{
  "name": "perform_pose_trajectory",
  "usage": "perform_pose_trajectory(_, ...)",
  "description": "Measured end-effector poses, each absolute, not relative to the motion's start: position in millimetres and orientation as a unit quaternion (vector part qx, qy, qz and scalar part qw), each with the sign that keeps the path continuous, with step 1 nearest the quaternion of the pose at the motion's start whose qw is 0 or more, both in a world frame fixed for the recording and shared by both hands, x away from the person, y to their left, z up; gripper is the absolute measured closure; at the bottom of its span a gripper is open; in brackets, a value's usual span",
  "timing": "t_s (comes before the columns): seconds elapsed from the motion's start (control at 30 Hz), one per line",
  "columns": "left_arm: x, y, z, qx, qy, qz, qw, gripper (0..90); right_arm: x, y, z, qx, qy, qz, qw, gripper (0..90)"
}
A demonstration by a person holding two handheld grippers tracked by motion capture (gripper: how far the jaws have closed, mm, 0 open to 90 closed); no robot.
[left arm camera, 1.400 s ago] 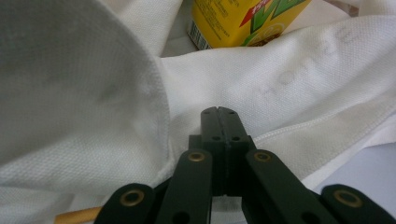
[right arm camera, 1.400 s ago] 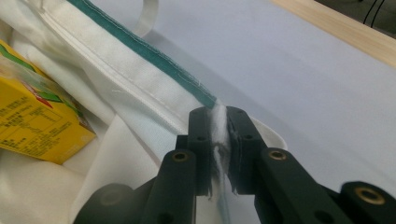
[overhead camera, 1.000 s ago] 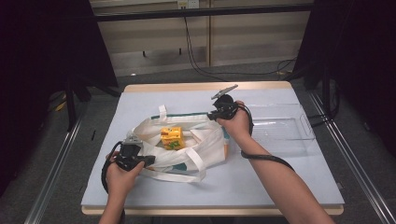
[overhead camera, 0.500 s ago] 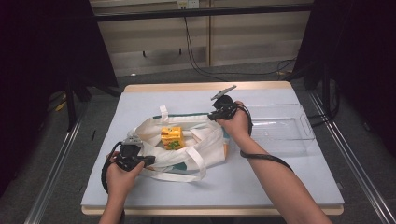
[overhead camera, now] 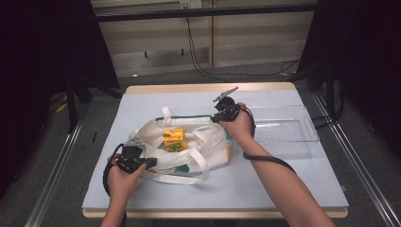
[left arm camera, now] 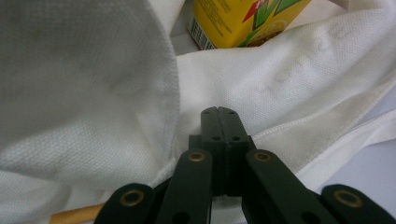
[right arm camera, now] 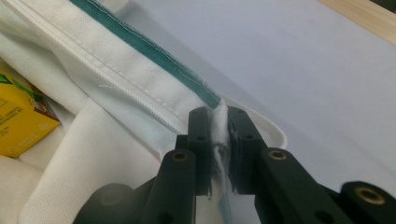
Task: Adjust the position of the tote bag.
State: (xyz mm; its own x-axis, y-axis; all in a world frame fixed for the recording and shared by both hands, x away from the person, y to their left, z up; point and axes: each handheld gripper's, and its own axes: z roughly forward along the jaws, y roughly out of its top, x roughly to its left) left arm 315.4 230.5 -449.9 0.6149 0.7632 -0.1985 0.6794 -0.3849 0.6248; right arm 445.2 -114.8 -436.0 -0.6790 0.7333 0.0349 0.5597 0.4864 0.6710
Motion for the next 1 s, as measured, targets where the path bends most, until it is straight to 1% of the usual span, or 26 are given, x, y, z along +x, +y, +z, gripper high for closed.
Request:
perform_pose_trajectory(0.1, 316, 232, -449, 0.830, 0.434, 0.058, 0.344, 90.0, 444, -115, -434, 0.376, 0.852, 0.339, 0.131, 78.5)
perform_pose_trajectory(0.33, 314, 234, -443, 0.821, 0.436, 0.053, 0.364, 90.0, 437, -120, -425, 0.372, 0.842, 0.365, 0.140, 70.0)
perform_pose_trajectory(0.37, 314, 233, -441, 0.821, 0.435, 0.056, 0.366, 89.3, 436, -120, -423, 0.374, 0.839, 0.367, 0.146, 68.0)
perform_pose_trajectory(0.57, 314, 232, -430, 0.819, 0.430, 0.055, 0.376, 86.2, 428, -126, -412, 0.368, 0.833, 0.383, 0.152, 62.2)
perform_pose_trajectory(0.77, 314, 232, -417, 0.817, 0.428, 0.061, 0.383, 80.9, 419, -130, -399, 0.360, 0.826, 0.406, 0.152, 60.5)
perform_pose_trajectory(0.87, 316, 232, -409, 0.814, 0.427, 0.063, 0.389, 80.1, 414, -131, -391, 0.349, 0.828, 0.411, 0.154, 60.7)
perform_pose_trajectory(1.0, 321, 231, -401, 0.814, 0.425, 0.071, 0.391, 80.9, 409, -131, -388, 0.340, 0.831, 0.413, 0.155, 63.8)
